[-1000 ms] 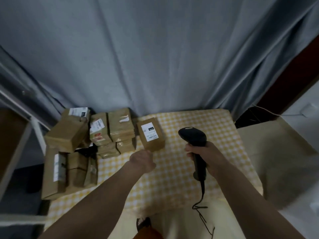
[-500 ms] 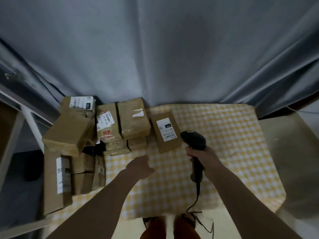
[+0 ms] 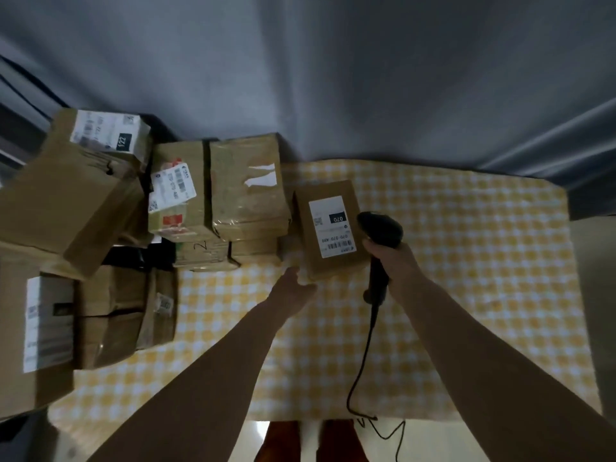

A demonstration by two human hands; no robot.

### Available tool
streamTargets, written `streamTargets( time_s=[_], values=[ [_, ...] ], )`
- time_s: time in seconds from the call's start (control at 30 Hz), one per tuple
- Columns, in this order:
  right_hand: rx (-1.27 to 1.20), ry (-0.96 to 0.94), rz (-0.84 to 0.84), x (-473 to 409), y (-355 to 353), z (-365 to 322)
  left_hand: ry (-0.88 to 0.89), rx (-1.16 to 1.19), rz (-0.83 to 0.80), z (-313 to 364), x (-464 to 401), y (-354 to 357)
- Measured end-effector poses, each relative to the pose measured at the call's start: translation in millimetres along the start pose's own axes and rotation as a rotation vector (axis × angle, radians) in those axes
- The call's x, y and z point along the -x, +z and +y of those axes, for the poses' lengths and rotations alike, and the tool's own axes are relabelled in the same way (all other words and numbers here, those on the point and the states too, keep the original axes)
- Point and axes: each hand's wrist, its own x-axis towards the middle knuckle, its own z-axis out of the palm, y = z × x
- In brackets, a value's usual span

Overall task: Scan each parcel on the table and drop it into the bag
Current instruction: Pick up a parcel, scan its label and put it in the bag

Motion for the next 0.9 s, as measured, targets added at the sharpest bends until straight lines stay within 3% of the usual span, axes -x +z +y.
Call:
streamTargets(
  time_s=[0.13, 0.27, 0.47, 0.7, 0.9],
  values=[
    [0.021, 0.022, -0.039, -28.2, 5.5, 10.7, -0.094, 0.335, -0.015, 1.0, -28.0, 16.6],
    [0.074, -0.008, -0.059, -31.3, 3.0, 25.8, -0.079, 0.400, -0.020, -3.4, -29.0, 27.7],
    [-0.004, 0.014, -0.006, 16.8, -22.8, 33.1, -0.081, 0.518, 0.125, -8.0, 3.7, 40.2],
    [-0.096, -0.071, -0.050, 95.0, -32.5, 30.2, -0.046, 0.897, 0.231, 2.5, 53.7, 52.6],
    [-0.029, -0.091, -0.154, 140.0, -44.6, 7.3, 0.023, 0.921, 0.309, 9.2, 102.8, 22.7]
  ],
)
